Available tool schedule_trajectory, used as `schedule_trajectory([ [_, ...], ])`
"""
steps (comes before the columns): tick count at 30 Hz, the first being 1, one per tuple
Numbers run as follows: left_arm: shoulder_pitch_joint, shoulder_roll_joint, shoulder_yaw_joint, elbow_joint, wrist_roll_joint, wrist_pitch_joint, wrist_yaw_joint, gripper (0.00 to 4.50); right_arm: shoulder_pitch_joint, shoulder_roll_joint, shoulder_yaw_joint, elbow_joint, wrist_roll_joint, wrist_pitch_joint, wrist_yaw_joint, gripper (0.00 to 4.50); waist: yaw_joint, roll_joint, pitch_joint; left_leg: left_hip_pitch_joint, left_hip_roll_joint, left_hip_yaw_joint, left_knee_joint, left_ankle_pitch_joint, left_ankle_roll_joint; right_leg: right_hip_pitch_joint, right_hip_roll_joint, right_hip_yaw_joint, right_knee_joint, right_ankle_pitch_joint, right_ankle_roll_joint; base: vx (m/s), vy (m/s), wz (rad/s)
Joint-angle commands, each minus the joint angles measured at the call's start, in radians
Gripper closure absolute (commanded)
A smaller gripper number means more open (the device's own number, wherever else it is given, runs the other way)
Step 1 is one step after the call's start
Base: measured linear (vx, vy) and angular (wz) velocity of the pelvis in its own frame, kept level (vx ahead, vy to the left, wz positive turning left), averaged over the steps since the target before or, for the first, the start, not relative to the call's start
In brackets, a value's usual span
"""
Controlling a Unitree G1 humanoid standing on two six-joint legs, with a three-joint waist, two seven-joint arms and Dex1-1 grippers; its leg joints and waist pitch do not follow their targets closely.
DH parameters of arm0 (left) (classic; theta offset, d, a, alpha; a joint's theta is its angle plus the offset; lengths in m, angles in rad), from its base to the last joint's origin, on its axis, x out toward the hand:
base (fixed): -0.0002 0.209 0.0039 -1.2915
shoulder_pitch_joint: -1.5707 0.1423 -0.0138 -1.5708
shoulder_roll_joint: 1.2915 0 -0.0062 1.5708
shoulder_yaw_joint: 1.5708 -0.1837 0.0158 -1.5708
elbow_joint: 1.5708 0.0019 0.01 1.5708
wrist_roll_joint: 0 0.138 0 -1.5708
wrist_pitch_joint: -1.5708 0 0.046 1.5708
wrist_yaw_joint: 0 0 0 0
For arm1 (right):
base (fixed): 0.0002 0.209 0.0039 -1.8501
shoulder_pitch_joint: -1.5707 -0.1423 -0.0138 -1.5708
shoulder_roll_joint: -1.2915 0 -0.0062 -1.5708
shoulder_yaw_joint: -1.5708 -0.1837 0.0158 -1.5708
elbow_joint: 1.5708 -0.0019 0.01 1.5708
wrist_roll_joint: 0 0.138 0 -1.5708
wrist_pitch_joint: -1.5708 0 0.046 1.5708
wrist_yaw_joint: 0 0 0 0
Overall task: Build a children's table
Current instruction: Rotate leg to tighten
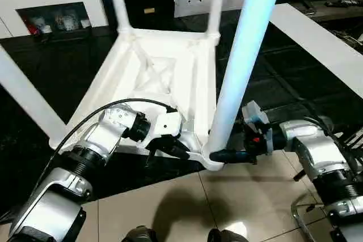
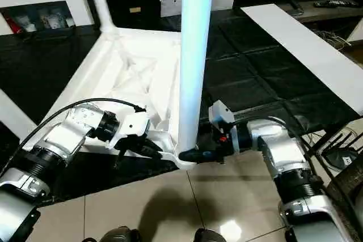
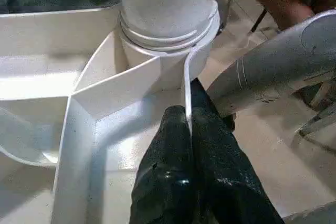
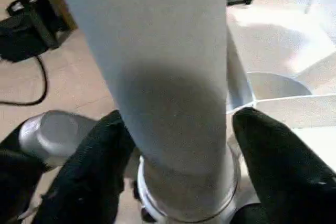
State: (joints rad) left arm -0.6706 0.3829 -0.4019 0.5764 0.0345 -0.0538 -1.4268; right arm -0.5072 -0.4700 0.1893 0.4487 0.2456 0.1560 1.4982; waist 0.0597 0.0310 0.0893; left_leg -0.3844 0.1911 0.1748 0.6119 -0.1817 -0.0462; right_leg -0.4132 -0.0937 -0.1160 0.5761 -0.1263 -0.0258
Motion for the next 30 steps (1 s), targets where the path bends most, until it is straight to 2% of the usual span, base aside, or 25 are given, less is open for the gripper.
schedule_trajectory([
  [1,-0.037,-0.003,-0.010,-0.001,0.004,-0.032,-0.020,4.50,-0.018,-0.013,0.014,0.008,0.014,0.014,0.041,1.53,-0.007,-0.013,-0.088,0.021,0.042,-0.008,-0.071,-0.225,0.077,0.058,-0.057,0.050,-0.072,-0.416,-0.187,0.000,0.000,0.00],
  [2,-0.043,-0.002,-0.008,0.010,0.006,-0.037,-0.021,4.50,-0.025,-0.014,0.017,0.019,0.016,0.016,0.058,1.58,-0.007,-0.016,-0.088,0.021,0.042,-0.008,-0.070,-0.225,0.078,0.057,-0.059,0.051,-0.073,-0.424,-0.184,0.000,0.000,0.00],
  [4,-0.046,0.001,-0.006,0.015,0.004,-0.038,-0.023,4.50,-0.029,-0.016,0.022,0.025,0.017,0.020,0.074,1.61,-0.007,-0.015,-0.089,0.020,0.042,-0.008,-0.070,-0.219,0.076,0.058,-0.059,0.050,-0.074,-0.430,-0.181,0.000,0.000,0.00],
  [7,-0.048,0.004,-0.004,0.018,0.004,-0.039,-0.023,4.50,-0.032,-0.016,0.026,0.031,0.015,0.022,0.083,1.98,-0.006,-0.015,-0.089,0.021,0.043,-0.008,-0.071,-0.213,0.078,0.057,-0.059,0.051,-0.072,-0.419,-0.183,0.000,0.000,0.00],
  [9,-0.048,0.004,-0.004,0.020,0.003,-0.040,-0.023,4.50,-0.033,-0.014,0.028,0.035,0.015,0.023,0.087,2.00,-0.005,-0.014,-0.091,0.021,0.044,-0.008,-0.071,-0.203,0.079,0.056,-0.058,0.052,-0.069,-0.399,-0.190,0.000,0.000,0.00],
  [10,-0.048,0.004,-0.004,0.022,0.003,-0.040,-0.022,4.50,-0.032,-0.012,0.029,0.034,0.015,0.025,0.089,2.07,-0.004,-0.011,-0.090,0.021,0.045,-0.009,-0.071,-0.200,0.081,0.056,-0.058,0.052,-0.067,-0.381,-0.197,0.000,0.000,0.00],
  [13,-0.048,-0.004,0.006,0.026,-0.007,-0.027,-0.012,4.50,-0.025,-0.006,0.031,0.024,0.018,0.030,0.086,2.35,-0.004,-0.012,-0.091,0.019,0.045,-0.008,-0.071,-0.196,0.084,0.059,-0.058,0.053,-0.063,-0.351,-0.211,0.000,0.000,0.00],
  [14,-0.050,-0.021,0.027,0.025,-0.024,0.005,0.016,4.50,-0.011,0.007,0.023,0.013,0.025,0.029,0.068,2.36,-0.003,-0.008,-0.090,0.019,0.044,-0.008,-0.071,-0.199,0.083,0.058,-0.058,0.053,-0.064,-0.351,-0.213,0.000,0.000,0.00],
  [19,-0.055,-0.056,0.066,0.010,-0.049,0.085,0.086,4.50,0.029,0.051,-0.015,-0.035,0.067,0.077,-0.016,2.48,-0.003,-0.011,-0.087,0.020,0.044,-0.009,-0.073,-0.214,0.076,0.059,-0.059,0.051,-0.068,-0.388,-0.204,0.000,0.000,0.00],
  [21,-0.055,-0.064,0.072,0.004,-0.051,0.100,0.101,4.50,0.038,0.059,-0.021,-0.050,0.077,0.093,-0.034,2.49,-0.011,-0.014,-0.083,0.019,0.039,-0.010,-0.074,-0.240,0.065,0.060,-0.058,0.047,-0.078,-0.454,-0.175,0.000,0.000,0.00],
  [23,-0.054,-0.075,0.076,-0.005,-0.044,0.120,0.136,4.50,0.061,0.082,-0.032,-0.081,0.078,0.108,-0.095,2.49,-0.013,-0.011,-0.080,0.023,0.038,-0.010,-0.073,-0.256,0.060,0.054,-0.059,0.048,-0.087,-0.497,-0.157,0.000,0.000,0.00],
  [25,-0.048,-0.102,0.087,-0.023,-0.034,0.164,0.204,4.50,0.105,0.115,-0.039,-0.149,0.078,0.124,-0.169,2.49,-0.018,-0.014,-0.081,0.020,0.035,-0.012,-0.073,-0.256,0.057,0.057,-0.059,0.045,-0.088,-0.517,-0.145,0.000,0.000,0.00],
  [26,-0.045,-0.114,0.092,-0.031,-0.030,0.184,0.232,4.50,0.123,0.128,-0.039,-0.176,0.076,0.131,-0.196,2.49,-0.023,-0.015,-0.079,0.025,0.033,-0.012,-0.072,-0.265,0.052,0.052,-0.059,0.043,-0.095,-0.548,-0.130,0.000,0.000,0.00],
  [27,-0.043,-0.129,0.096,-0.037,-0.024,0.203,0.267,4.50,0.138,0.148,-0.039,-0.198,0.061,0.133,-0.244,2.49,-0.026,-0.014,-0.078,0.021,0.034,-0.014,-0.074,-0.263,0.049,0.054,-0.059,0.042,-0.095,-0.553,-0.124,0.000,0.000,0.00],
  [29,-0.042,-0.160,0.106,-0.045,-0.013,0.240,0.334,4.50,0.155,0.194,-0.040,-0.222,0.032,0.157,-0.349,2.50,-0.033,-0.012,-0.077,0.025,0.030,-0.015,-0.072,-0.279,0.045,0.049,-0.058,0.037,-0.103,-0.587,-0.110,0.000,0.000,0.00],
  [30,-0.047,-0.178,0.114,-0.041,-0.011,0.256,0.368,4.50,0.150,0.221,-0.044,-0.212,0.015,0.163,-0.408,2.50,-0.043,-0.014,-0.075,0.015,0.027,-0.019,-0.073,-0.287,0.040,0.055,-0.056,0.031,-0.102,-0.602,-0.096,0.000,0.000,0.00],
])
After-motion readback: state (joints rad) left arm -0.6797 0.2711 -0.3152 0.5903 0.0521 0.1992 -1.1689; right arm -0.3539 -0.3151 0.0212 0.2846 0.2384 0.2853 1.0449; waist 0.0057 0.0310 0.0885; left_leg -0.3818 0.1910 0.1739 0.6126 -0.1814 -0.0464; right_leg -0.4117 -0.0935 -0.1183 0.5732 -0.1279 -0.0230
